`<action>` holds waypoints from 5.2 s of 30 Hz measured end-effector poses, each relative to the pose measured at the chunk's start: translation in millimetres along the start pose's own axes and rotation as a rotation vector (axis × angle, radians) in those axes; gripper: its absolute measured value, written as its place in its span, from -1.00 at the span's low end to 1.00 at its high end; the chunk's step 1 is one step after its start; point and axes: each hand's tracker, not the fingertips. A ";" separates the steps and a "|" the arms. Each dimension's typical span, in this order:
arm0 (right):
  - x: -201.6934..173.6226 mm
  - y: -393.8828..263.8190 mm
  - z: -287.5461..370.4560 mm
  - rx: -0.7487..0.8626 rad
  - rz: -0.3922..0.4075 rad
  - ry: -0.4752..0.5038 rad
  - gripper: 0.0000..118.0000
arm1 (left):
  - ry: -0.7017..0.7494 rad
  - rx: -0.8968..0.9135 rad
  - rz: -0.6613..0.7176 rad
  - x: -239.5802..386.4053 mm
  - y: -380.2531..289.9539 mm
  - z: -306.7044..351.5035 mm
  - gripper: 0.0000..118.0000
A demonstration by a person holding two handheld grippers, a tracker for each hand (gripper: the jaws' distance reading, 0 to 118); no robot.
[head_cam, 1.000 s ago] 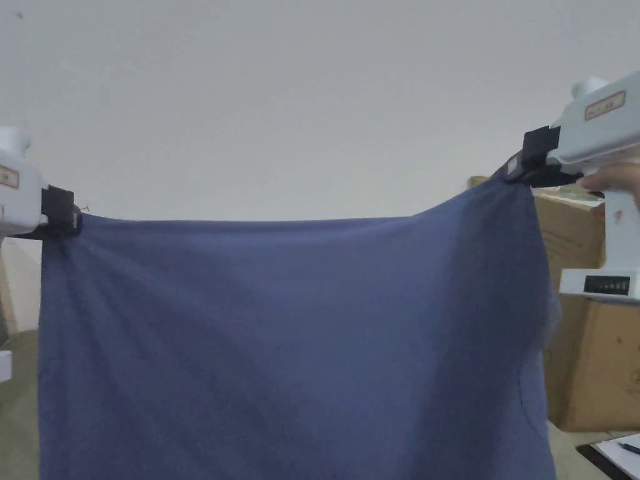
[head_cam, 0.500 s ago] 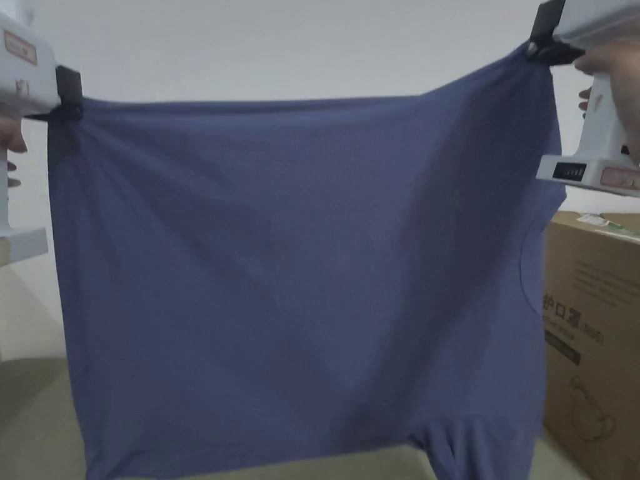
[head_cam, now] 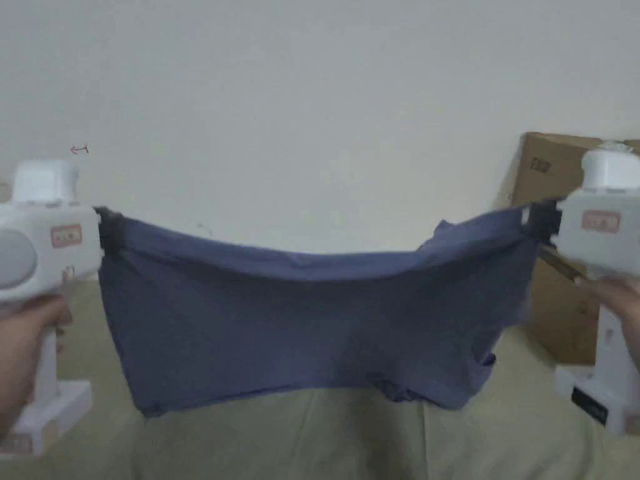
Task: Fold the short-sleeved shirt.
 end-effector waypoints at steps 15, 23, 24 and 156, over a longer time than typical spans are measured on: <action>48.0 -258.4 207.3 -0.512 -0.029 0.115 -0.98 | -0.093 -0.493 -0.066 -36.0 -246.7 189.4 -0.97; 64.8 -282.5 253.9 -0.685 -0.030 0.069 -0.98 | -0.108 -0.590 -0.126 -48.9 -270.7 250.9 -0.97; 64.0 -286.6 254.7 -0.718 -0.025 0.071 -0.98 | -0.112 -0.611 -0.126 -49.6 -275.8 253.7 -0.97; 12.7 -214.2 177.4 -0.213 -0.169 -0.071 0.90 | -0.049 -0.265 0.147 -18.1 -217.8 211.4 0.96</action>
